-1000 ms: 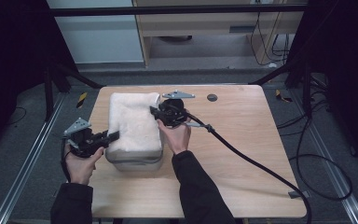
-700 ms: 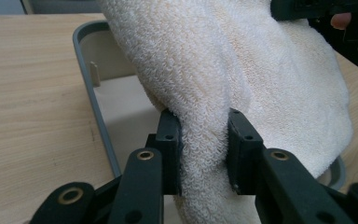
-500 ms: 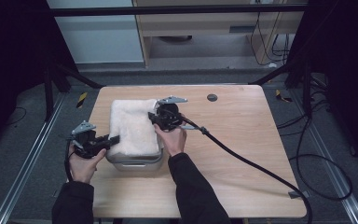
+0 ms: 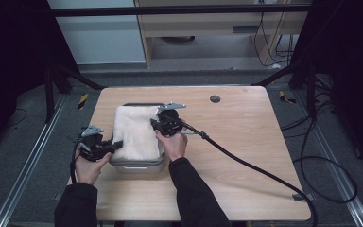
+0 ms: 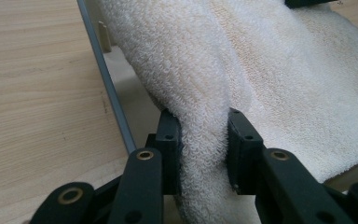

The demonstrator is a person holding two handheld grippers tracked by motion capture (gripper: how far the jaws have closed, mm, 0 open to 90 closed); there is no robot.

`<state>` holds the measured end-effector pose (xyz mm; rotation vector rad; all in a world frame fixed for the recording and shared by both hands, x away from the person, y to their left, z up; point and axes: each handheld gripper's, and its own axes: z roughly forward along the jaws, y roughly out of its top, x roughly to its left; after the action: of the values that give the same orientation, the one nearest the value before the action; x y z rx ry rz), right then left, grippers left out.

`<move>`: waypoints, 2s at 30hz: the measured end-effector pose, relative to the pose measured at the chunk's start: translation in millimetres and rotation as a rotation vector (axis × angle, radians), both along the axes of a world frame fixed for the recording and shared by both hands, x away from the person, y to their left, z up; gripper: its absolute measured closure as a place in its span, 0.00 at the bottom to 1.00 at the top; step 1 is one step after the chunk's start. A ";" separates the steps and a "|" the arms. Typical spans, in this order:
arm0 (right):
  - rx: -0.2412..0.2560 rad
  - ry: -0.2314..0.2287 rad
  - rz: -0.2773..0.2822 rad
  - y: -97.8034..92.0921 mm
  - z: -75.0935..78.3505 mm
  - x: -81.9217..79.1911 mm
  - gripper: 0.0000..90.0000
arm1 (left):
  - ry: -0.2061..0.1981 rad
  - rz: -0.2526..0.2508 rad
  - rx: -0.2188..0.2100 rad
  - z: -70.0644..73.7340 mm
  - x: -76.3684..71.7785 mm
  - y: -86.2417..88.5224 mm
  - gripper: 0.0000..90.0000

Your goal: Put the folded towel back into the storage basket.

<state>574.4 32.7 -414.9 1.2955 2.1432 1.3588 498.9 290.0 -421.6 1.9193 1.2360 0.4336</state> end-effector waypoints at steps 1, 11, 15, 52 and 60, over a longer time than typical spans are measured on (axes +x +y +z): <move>-0.001 0.003 -0.002 0.2 -1.5 0.2 0.78 | 0.003 0.001 0.007 -0.5 0.4 -0.8 0.77; -0.027 -0.007 -0.009 1.0 -7.0 -1.0 0.77 | 0.014 0.009 0.025 -10.1 5.0 -4.8 0.77; -0.038 -0.006 -0.011 1.1 -9.1 -0.7 0.77 | 0.020 0.011 0.038 -13.3 6.7 -6.3 0.76; -0.076 -0.197 -0.006 -50.5 28.2 -25.6 0.28 | -0.161 0.034 -0.054 21.1 -10.0 1.4 0.43; -0.068 -0.225 0.011 -105.7 39.2 -47.0 0.18 | -0.179 0.053 -0.067 20.0 -17.1 10.0 0.37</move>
<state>527.4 -73.0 -375.7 1.0525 2.0272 1.3532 481.8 300.0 -401.6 1.7542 1.1711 0.5710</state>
